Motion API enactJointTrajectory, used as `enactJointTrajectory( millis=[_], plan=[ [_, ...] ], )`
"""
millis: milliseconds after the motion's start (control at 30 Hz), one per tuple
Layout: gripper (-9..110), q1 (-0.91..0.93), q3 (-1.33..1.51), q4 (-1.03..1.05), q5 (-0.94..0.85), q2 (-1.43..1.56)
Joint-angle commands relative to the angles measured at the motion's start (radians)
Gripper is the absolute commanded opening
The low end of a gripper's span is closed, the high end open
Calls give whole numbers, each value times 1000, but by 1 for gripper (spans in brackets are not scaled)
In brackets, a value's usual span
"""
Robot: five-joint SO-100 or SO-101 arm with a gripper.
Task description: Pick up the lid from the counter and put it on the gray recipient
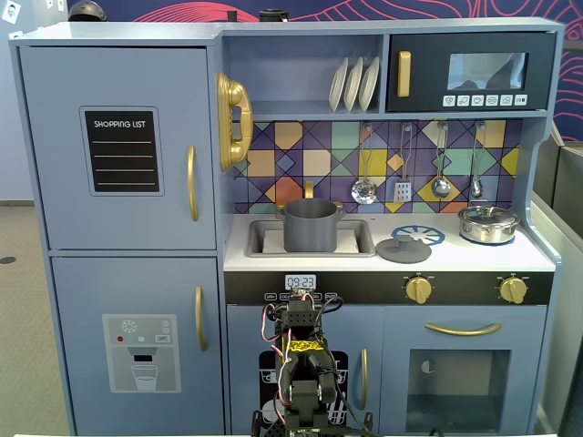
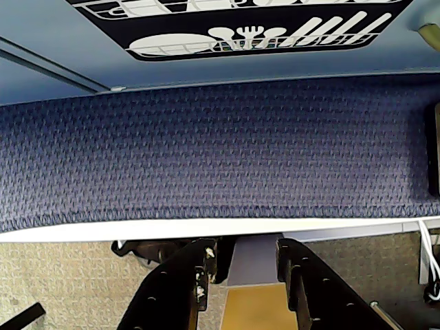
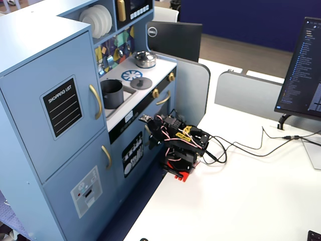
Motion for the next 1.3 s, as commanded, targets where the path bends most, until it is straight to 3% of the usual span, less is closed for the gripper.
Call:
enactJointTrajectory(
  millis=[0, 533, 933, 1100, 1267],
  plan=[
    [0, 112, 5, 173, 26, -6],
    [0, 130, -23, 144, 21, -12],
    [0, 291, -792, -25, -118, -405],
    [0, 419, -925, -238, -161, -454],
    [0, 532, -821, -655, -72, -416]
  ],
)
